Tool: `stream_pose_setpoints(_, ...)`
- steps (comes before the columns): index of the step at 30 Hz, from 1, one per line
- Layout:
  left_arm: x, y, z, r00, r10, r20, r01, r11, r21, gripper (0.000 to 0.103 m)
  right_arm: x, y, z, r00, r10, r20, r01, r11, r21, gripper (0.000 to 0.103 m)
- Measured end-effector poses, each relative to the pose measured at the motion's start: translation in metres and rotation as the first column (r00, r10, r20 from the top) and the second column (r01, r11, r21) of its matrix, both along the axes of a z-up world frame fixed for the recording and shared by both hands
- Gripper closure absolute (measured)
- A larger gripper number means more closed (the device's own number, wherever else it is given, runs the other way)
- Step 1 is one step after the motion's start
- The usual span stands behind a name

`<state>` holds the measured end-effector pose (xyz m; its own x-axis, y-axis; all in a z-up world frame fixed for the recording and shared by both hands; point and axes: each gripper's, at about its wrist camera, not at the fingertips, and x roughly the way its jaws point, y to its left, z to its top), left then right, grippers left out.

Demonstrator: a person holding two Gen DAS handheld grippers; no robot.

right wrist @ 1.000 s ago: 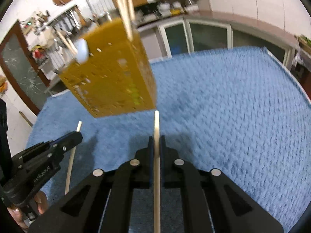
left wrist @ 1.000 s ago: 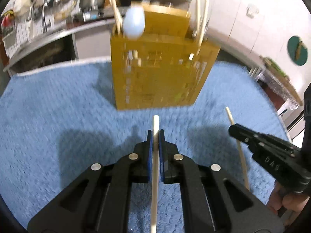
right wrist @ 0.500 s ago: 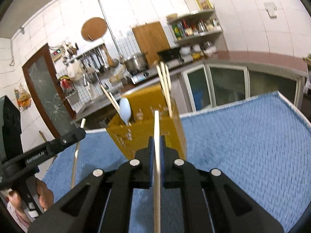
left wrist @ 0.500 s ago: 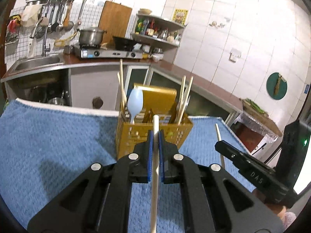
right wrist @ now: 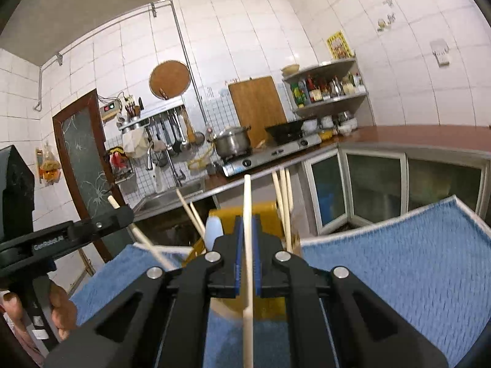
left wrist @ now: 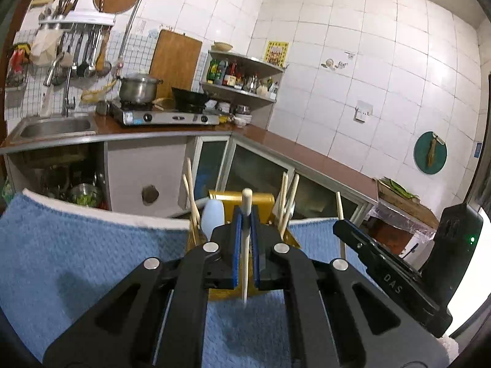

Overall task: Organize utensils
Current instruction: 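Lift both chopsticks and carry them over the yellow holder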

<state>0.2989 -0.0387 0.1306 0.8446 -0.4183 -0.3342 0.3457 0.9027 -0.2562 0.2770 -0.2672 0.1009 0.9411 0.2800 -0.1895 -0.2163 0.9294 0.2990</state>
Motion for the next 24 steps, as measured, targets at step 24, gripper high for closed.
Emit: stream_pose_setpoints(24, 0.004, -0.003, 0.088, 0.99, 0.013, 0.138, -0.031, 0.991, 0.132, 0.099, 0.034, 0.001, 0.047, 0.971, -0.091, 0.221, 0.077, 0.995, 0.07, 0.097)
